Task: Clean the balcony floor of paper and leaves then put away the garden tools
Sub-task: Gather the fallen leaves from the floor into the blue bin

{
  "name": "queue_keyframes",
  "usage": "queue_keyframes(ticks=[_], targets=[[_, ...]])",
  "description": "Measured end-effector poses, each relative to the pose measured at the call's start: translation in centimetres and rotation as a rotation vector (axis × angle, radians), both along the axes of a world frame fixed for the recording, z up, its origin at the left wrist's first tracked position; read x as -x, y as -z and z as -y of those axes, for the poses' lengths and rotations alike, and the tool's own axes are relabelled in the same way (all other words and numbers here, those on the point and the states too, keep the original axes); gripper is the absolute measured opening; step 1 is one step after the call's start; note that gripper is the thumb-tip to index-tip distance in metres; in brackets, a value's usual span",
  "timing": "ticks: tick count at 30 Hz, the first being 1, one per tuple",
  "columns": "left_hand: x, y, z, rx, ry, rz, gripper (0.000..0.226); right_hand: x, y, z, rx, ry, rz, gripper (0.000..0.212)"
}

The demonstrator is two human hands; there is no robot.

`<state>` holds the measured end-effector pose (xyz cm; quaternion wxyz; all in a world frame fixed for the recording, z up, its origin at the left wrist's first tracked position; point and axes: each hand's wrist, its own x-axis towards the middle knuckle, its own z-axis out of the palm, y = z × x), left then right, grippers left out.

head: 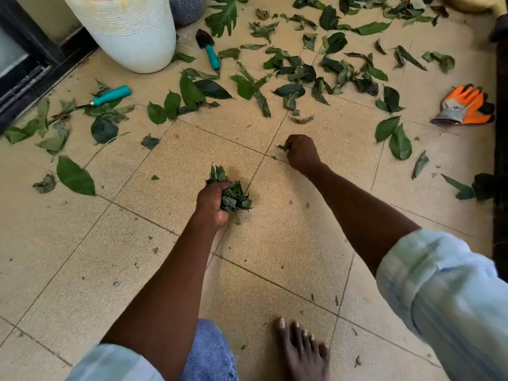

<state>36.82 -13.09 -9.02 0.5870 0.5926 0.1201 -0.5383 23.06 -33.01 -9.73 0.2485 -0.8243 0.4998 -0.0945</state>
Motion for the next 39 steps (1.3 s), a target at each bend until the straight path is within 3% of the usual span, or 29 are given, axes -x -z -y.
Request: queue_keyframes(ticks=[3,10,15,21,25,27,31,35,39], targets=[[-0.6,0.2,-0.2,-0.005,-0.005,-0.003,0.01,-0.4,1.2,1.4,0.032,-0.104,-0.147,0.019],[-0.7,0.4,-0.4,0.004,-0.041,-0.035,0.009,1.6,2.3,-5.1,0.26,-0.3,-0.155,0.03],[-0.7,0.0,-0.5,0.016,-0.04,-0.022,0.009,0.6,0.7,-4.1,0.084,-0.106,0.039,0.04],[-2.0,-0.4,-1.6,0.001,-0.057,0.009,0.01,-0.9,2.3,-6.7,0.15,-0.383,-0.278,0.031],[-2.8,-0.6,-2.6,0.004,-0.07,0.023,0.009,-0.3,3.3,-9.6,0.243,-0.411,-0.366,0.043],[-3.0,-0.7,-3.0,0.007,-0.085,0.028,0.01,0.5,3.4,-11.2,0.289,-0.432,-0.383,0.039],[-2.8,-1.3,-3.5,0.025,-0.088,0.018,0.01,1.1,2.6,-12.5,0.316,-0.383,-0.335,0.024],[-3.5,-1.9,-4.2,0.047,-0.145,0.011,0.013,-1.8,1.4,-11.9,0.068,-0.251,-0.059,0.024],[-5.5,-1.7,-5.6,0.028,-0.2,0.022,0.015,-7.4,0.9,-11.4,0.019,-0.416,0.03,0.02]])
